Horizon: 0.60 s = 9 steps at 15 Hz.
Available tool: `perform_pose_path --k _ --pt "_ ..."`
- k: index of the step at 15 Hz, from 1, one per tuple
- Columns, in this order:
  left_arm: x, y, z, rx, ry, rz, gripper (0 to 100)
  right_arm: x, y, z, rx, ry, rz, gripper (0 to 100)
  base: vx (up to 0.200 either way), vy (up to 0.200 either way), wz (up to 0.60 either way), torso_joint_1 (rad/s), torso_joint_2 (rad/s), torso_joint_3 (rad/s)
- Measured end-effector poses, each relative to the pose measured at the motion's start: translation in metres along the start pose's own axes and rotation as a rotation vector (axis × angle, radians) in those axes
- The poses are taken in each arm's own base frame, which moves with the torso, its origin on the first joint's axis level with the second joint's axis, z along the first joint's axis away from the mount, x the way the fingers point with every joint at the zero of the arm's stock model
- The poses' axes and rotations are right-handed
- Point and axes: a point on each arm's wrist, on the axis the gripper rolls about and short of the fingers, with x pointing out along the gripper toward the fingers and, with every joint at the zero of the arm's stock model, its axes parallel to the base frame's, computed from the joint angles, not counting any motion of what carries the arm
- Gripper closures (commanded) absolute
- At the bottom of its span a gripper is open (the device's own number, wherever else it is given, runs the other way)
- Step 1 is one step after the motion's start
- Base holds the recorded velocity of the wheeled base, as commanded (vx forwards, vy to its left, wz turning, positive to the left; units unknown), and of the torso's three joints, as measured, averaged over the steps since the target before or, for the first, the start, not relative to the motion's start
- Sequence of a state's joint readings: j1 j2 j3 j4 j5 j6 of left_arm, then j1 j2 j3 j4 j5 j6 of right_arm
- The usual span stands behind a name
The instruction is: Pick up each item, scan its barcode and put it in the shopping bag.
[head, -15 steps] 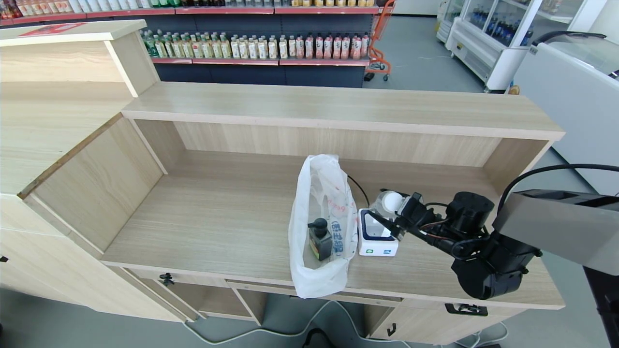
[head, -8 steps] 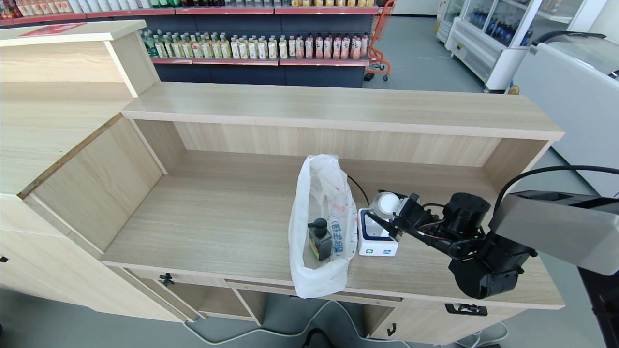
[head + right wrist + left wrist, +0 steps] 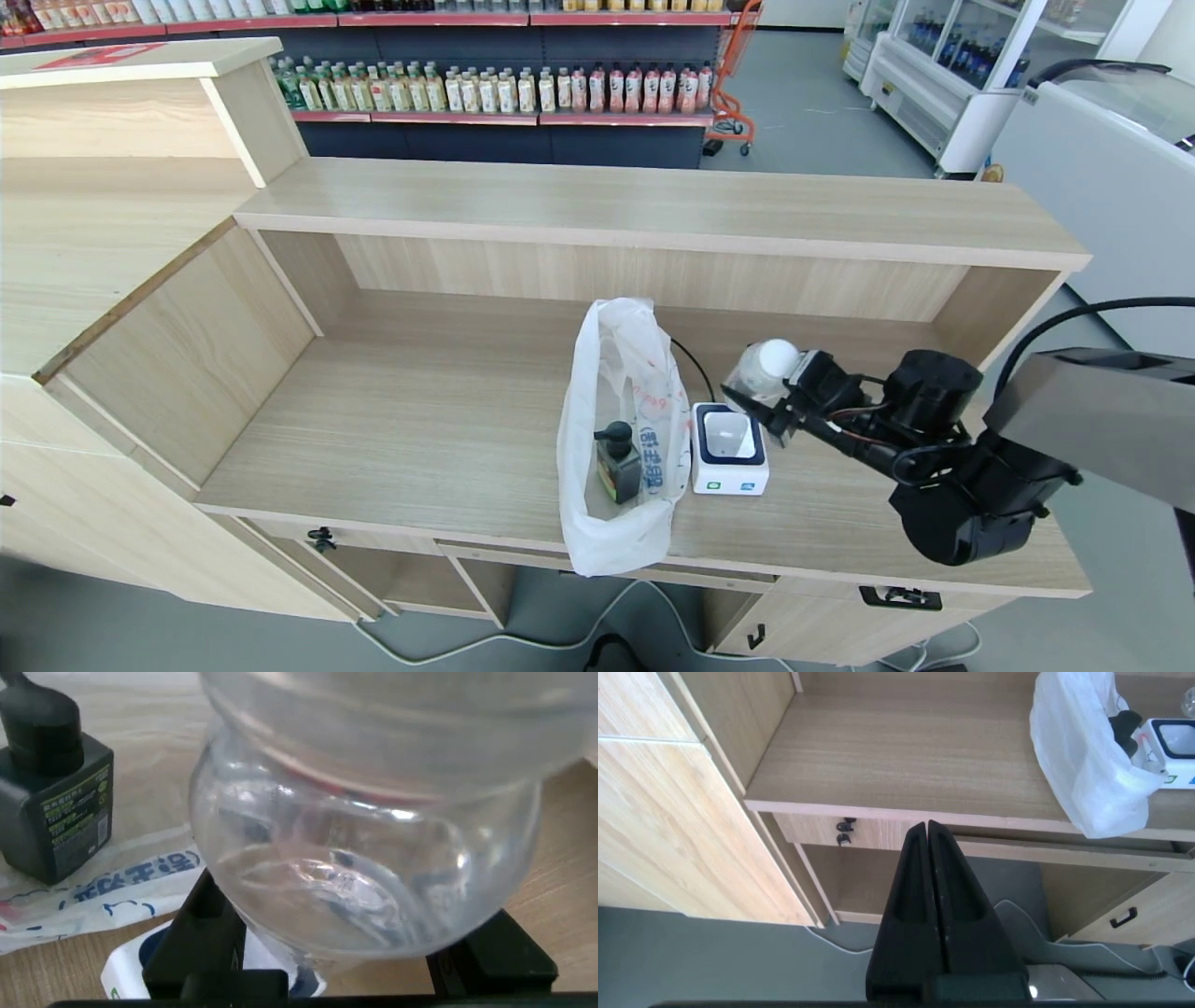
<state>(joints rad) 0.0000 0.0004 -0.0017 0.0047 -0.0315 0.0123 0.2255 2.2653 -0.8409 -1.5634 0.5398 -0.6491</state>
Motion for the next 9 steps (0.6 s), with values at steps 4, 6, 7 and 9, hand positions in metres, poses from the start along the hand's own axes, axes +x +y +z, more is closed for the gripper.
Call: perform_pose_path --k 4,6,7,9 --pt "0.0 0.0 0.0 0.0 0.0 0.0 100 -0.037 -0.042 0.061 0.207 0.104 -0.181 100 0.0 0.0 0.0 0.0 0.0 0.0" --pt "0.0 0.0 0.0 0.0 0.0 0.0 100 -0.062 -0.052 0.086 0.453 0.302 -0.318 100 0.0 0.0 0.0 0.0 0.0 0.0" --pt "0.0 0.0 0.0 0.0 0.0 0.0 100 -0.075 -0.055 0.097 0.579 0.375 -0.396 100 0.0 0.0 0.0 0.0 0.0 0.0" --pt "0.0 0.0 0.0 0.0 0.0 0.0 100 -0.093 -0.062 0.121 0.664 0.357 -0.483 100 0.0 0.0 0.0 0.0 0.0 0.0"
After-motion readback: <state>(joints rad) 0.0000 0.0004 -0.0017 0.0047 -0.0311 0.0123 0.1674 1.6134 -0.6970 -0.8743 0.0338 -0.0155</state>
